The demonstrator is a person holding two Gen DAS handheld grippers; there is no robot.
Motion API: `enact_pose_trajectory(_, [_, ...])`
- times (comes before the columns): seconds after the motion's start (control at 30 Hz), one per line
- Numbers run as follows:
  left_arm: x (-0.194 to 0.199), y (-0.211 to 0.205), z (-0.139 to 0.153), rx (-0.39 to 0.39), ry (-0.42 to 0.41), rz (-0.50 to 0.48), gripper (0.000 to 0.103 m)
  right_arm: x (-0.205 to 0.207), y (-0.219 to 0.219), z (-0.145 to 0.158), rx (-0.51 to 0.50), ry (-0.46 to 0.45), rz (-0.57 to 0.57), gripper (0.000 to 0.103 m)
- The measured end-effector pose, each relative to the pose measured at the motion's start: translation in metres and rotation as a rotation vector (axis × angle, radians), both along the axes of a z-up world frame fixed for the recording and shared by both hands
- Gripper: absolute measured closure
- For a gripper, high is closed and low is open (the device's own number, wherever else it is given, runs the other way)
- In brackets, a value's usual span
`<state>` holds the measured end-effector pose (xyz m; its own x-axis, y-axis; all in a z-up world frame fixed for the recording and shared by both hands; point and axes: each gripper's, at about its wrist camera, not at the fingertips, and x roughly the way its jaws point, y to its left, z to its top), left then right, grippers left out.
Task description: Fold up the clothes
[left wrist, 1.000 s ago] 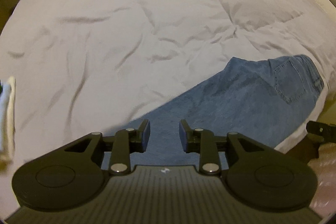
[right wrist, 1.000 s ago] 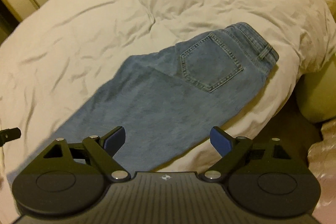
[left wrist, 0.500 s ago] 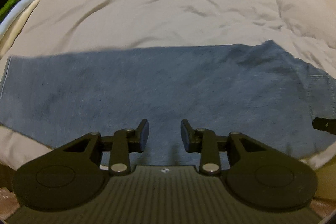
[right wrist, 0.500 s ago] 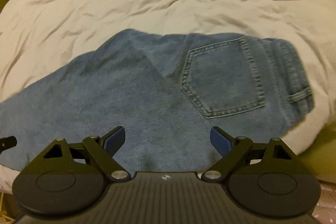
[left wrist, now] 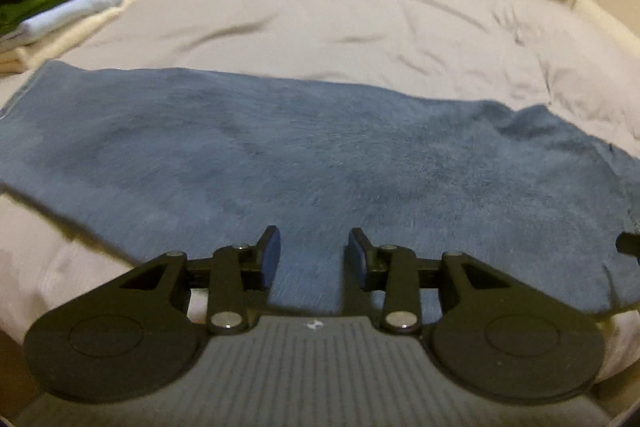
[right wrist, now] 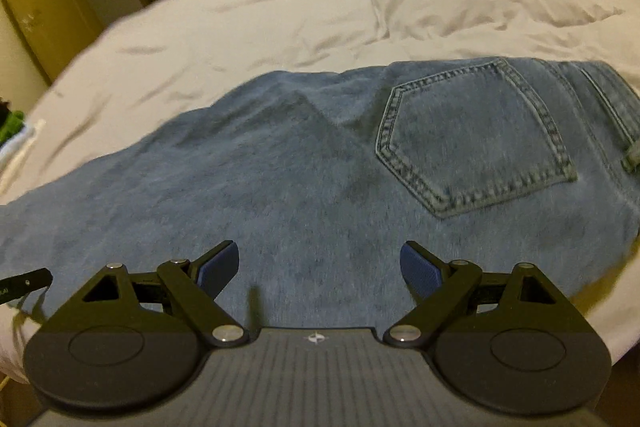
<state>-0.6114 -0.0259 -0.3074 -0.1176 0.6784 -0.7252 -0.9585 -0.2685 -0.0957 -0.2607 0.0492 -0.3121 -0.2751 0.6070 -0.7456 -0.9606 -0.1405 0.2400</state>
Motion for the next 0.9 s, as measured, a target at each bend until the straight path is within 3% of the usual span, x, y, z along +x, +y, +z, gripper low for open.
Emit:
enact_pose_trajectory(0.17, [-0.017,-0.038,0.015,0.02,-0.079,0.067,0.068,0.026,-0.023,0.016,0.023,0.088,-0.001,0.013])
enact_pose_trajectory(0.27, [-0.047,-0.061,0.018,0.04,-0.131,0.162,0.068,0.034,-0.036,0.026,0.065,0.095,-0.031,0.013])
enact_pose_trajectory(0.37, [-0.092,-0.082,0.018,0.076,-0.237,0.256,0.068,0.037,-0.046,0.026,0.045,0.184,-0.034,0.013])
enact_pose_trajectory(0.53, [-0.172,-0.102,0.016,0.154,-0.289,0.467,0.069,0.024,-0.04,0.017,0.011,0.214,-0.005,0.013])
enact_pose_trajectory(0.7, [-0.239,-0.108,-0.002,0.22,-0.403,0.608,0.069,0.007,-0.024,0.009,0.008,0.221,-0.01,0.013])
enact_pose_trajectory(0.9, [-0.282,-0.102,-0.033,0.302,-0.547,0.673,0.069,-0.012,0.0,-0.005,-0.007,0.229,-0.018,0.013])
